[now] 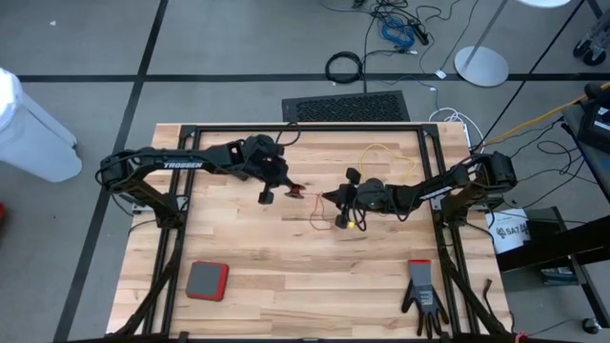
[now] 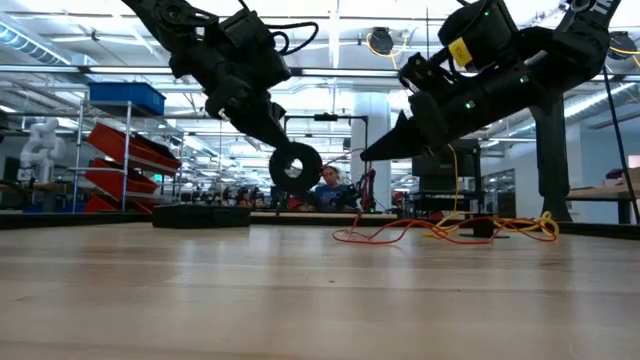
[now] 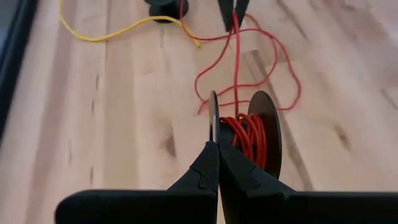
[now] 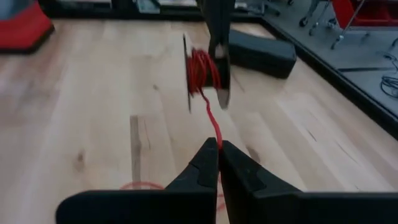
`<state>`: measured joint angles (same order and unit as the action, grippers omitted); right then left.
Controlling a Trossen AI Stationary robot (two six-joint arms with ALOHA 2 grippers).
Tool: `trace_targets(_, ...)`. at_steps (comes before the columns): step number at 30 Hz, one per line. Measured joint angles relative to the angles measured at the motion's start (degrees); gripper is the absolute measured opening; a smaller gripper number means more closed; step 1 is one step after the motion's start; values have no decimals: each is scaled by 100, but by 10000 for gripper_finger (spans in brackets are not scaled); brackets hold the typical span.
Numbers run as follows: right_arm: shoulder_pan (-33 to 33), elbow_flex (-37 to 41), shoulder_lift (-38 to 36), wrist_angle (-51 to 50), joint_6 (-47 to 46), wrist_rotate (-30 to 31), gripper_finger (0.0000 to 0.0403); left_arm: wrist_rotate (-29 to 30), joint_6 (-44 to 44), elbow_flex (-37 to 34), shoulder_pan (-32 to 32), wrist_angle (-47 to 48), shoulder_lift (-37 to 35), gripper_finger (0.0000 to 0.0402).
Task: Coil cords
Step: Coil the red wire onto the black spool
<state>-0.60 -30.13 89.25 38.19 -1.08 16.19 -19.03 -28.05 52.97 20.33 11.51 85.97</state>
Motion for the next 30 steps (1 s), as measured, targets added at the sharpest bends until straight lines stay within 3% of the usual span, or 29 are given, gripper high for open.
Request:
trace_targets(7, 0, -324, 0, 188, -124, 2, 0, 1118, -103, 0, -295, -585, 140, 0)
trace_targets(13, -4, -749, 0, 172, -33, 95, 0, 2426, -134, 0, -612, -1790, 393, 0)
trace_targets(17, -4, -871, 0, 192, 67, 475, 0, 3138, -96, -4, -764, -2622, 495, 0)
trace_targets(23, -1, -896, 0, 448, 498, 1239, 0, 3632, 207, -4, -877, -3949, 604, 0)
trace_targets(30, 24, -898, 67, 891, 1152, 2155, 0, 3936, 860, -2, -959, -4800, 921, 0)
